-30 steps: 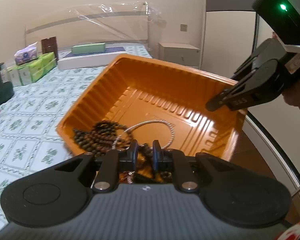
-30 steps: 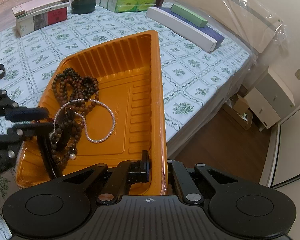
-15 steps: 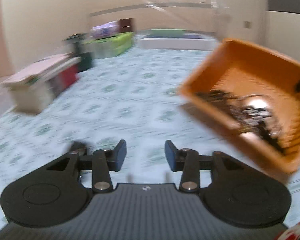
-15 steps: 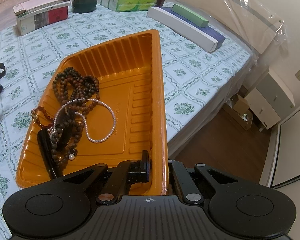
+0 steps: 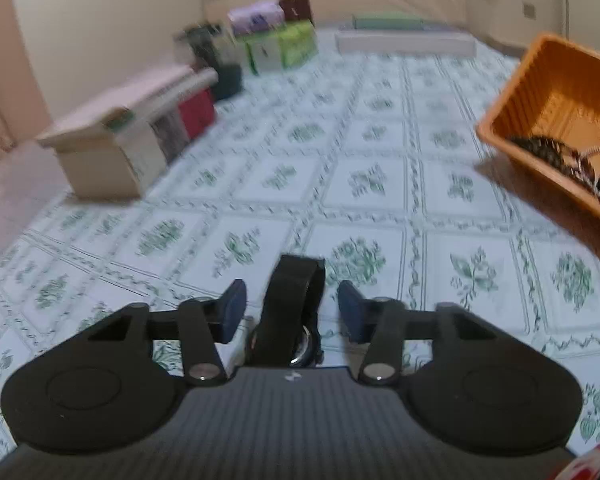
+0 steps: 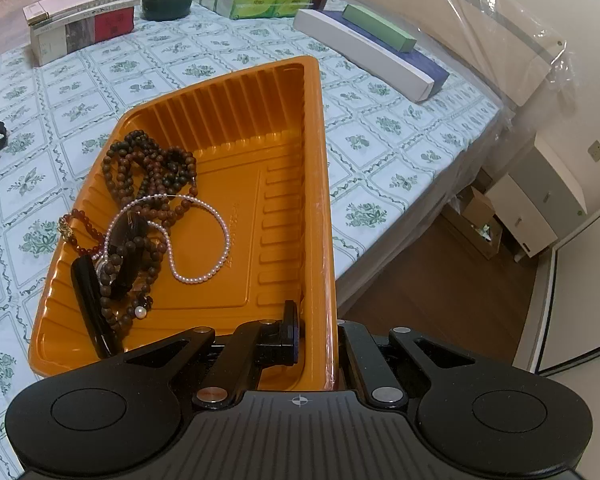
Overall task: Organize jewelry
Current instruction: 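Grasp the black strap watch on the sheet with the left tool, then carry the black watch into the tray and release it while the right tool holds the tray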
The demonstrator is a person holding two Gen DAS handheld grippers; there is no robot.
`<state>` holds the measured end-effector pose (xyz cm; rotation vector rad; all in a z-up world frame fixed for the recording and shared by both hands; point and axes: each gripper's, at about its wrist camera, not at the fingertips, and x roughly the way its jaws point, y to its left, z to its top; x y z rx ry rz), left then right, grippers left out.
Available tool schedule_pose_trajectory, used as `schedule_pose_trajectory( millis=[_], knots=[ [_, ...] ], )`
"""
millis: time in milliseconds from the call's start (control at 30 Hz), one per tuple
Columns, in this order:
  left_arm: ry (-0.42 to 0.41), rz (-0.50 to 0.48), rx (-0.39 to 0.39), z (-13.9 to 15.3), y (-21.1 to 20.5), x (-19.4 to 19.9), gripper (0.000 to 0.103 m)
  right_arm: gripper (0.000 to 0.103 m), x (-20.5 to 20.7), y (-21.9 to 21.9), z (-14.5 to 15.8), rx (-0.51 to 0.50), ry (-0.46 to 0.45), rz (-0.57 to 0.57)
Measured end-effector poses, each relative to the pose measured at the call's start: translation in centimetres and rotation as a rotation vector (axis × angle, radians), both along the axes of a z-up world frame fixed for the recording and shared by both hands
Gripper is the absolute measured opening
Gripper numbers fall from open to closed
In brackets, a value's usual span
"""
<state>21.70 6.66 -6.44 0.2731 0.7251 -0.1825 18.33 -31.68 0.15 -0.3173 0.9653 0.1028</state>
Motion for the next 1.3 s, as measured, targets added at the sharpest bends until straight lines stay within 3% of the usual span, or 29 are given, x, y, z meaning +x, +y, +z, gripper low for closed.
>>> schedule_pose_trajectory(
  millis=[67,533,733,967,1300],
  knots=[
    [0.020,0.000,0.005,0.1,0.2,0.4,0.020,0.003,0.0,0.0,0.0,0.000,0.000,0.001],
    [-0.048,0.099,-0.032,7.2,5.6,0.1,0.018,0.003,0.0,0.0,0.1,0.009,-0.007,0.003],
    [-0.062,0.099,-0.044,8.8,5.7,-0.2,0.018,0.003,0.0,-0.1,0.0,0.012,-0.008,0.002],
    [-0.049,-0.022,-0.086,8.9,0.4,-0.9,0.018,0.003,0.0,0.1,0.0,0.010,-0.015,0.007],
    [-0.032,-0.288,-0.210,8.6,-12.4,-1.9,0.018,0.003,-0.1,0.0,0.1,0.014,-0.017,0.009]
  ],
)
